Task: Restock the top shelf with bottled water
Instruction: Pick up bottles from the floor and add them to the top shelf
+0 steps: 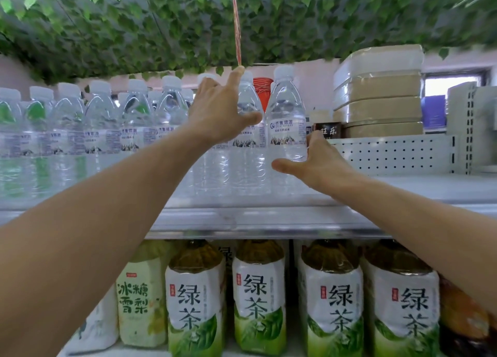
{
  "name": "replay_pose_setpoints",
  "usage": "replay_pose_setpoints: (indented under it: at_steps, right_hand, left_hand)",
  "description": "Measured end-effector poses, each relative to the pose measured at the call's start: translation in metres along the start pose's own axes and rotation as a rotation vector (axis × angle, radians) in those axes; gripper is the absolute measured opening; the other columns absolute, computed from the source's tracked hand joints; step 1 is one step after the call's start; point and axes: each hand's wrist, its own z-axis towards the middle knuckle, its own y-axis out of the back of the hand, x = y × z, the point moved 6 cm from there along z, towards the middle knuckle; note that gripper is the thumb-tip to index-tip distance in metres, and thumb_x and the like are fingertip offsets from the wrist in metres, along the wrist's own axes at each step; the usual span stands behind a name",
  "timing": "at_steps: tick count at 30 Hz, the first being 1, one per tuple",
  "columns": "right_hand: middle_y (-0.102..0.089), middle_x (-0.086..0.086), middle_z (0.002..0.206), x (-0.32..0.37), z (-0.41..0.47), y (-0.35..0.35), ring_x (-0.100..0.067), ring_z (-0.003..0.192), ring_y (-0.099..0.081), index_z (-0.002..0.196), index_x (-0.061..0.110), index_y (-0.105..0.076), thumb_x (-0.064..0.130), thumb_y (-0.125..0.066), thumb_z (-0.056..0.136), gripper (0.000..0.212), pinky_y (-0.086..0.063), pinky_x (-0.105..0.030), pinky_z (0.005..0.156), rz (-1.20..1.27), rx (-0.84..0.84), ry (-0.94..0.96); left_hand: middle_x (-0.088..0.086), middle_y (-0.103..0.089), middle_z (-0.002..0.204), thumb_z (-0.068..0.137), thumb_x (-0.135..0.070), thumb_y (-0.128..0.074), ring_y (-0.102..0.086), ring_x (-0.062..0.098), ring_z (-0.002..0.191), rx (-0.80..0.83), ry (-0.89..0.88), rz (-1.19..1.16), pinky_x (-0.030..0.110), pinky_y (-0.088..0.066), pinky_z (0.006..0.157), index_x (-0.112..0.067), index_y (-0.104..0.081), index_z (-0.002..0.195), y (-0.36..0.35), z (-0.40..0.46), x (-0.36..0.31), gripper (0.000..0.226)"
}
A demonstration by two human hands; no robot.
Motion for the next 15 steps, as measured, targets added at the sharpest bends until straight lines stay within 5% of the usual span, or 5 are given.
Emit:
replay_pose_setpoints:
  at_steps: [15]
  right_hand:
    - [-0.051, 0.0, 0.132, 0.0042, 0.0037, -0.0111, -0.017, 0.112, -0.048, 0.142, 0.009, -0.03, 0.04, -0.071, 0.087, 0.075, -0.036, -0.028, 0.087, 0.026, 0.084, -0.007]
  left_hand:
    - [0.021, -0.046, 0.134, 0.083, -0.047, -0.072, -0.036, 0.034, 0.133, 0.021, 0.052, -0.024, 0.044, -0.031, 0.11, -0.023, -0.018, 0.155, 0.0025, -0.0014, -0.0031, 0.094]
